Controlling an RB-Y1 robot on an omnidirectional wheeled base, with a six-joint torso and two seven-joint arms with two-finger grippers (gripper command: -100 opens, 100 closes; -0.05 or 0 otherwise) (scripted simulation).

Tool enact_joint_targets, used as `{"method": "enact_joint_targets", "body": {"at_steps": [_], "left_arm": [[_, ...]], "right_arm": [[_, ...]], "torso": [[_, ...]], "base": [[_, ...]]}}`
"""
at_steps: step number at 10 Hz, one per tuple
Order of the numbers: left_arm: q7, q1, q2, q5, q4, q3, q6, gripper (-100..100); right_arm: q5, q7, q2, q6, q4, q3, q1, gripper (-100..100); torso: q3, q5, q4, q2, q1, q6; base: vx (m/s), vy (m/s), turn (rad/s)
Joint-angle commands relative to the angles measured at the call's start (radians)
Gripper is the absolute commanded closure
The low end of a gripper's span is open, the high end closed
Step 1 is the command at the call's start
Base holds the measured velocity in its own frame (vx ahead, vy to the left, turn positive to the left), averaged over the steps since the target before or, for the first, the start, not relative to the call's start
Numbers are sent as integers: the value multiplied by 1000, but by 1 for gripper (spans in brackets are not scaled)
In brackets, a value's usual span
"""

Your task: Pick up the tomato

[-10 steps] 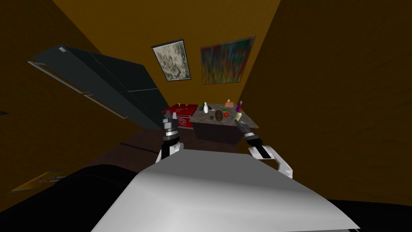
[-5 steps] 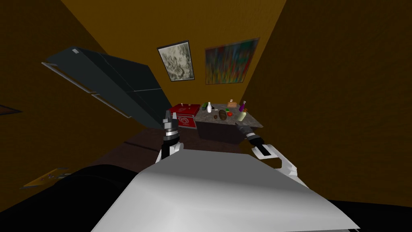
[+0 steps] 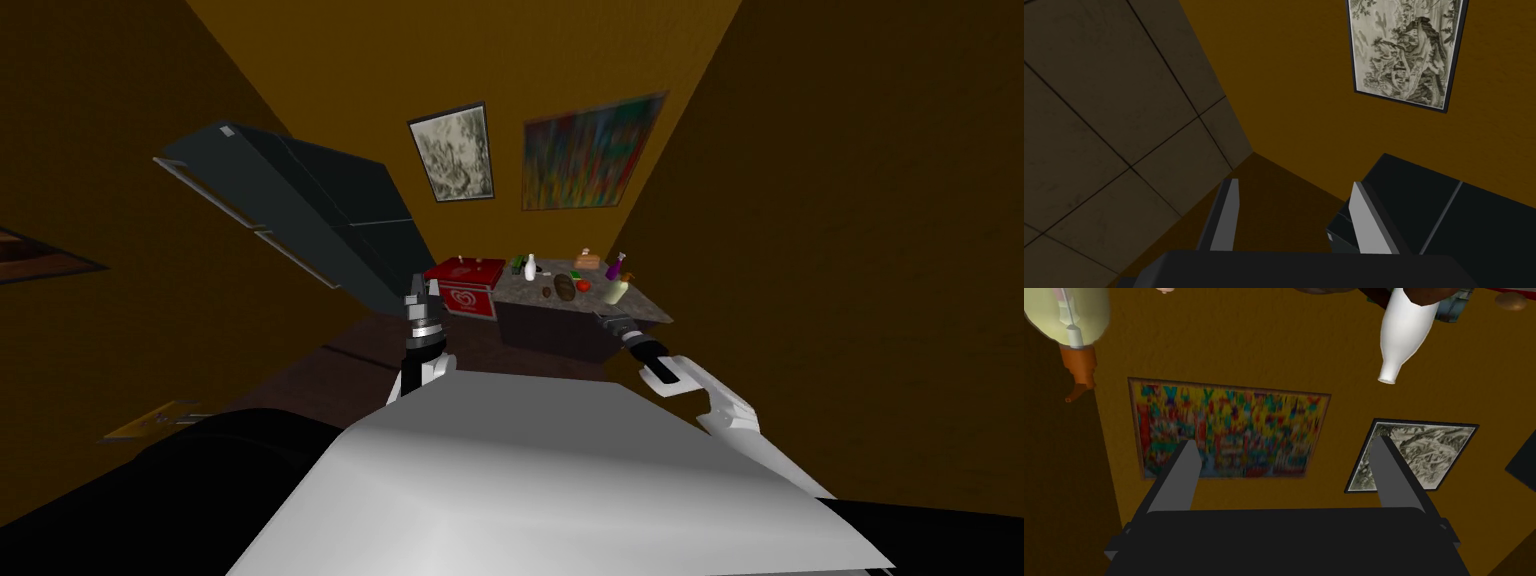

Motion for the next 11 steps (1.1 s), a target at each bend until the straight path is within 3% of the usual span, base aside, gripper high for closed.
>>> {"method": "enact_joint_targets", "body": {"at_steps": [1,2,8,11], "left_arm": [[0,0,0,0,0,0,0,0],[0,0,0,0,0,0,0,0],[0,0,0,0,0,0,0,0],[0,0,0,0,0,0,0,0]], "right_arm": [[49,27,-41,18,50,1,-4,-100],[49,27,-41,18,50,1,-4,-100],[236,84,-211,54,259,7,-9,-100],[276,90,-236,56,298,9,-8,-100]], "torso": [[0,0,0,0,0,0],[-1,0,0,-1,0,0],[-4,0,-1,-6,-2,0],[-3,-1,-1,-4,-5,0]], "base": [[58,67,162],[54,39,51],[112,43,176],[93,-10,88]]}}
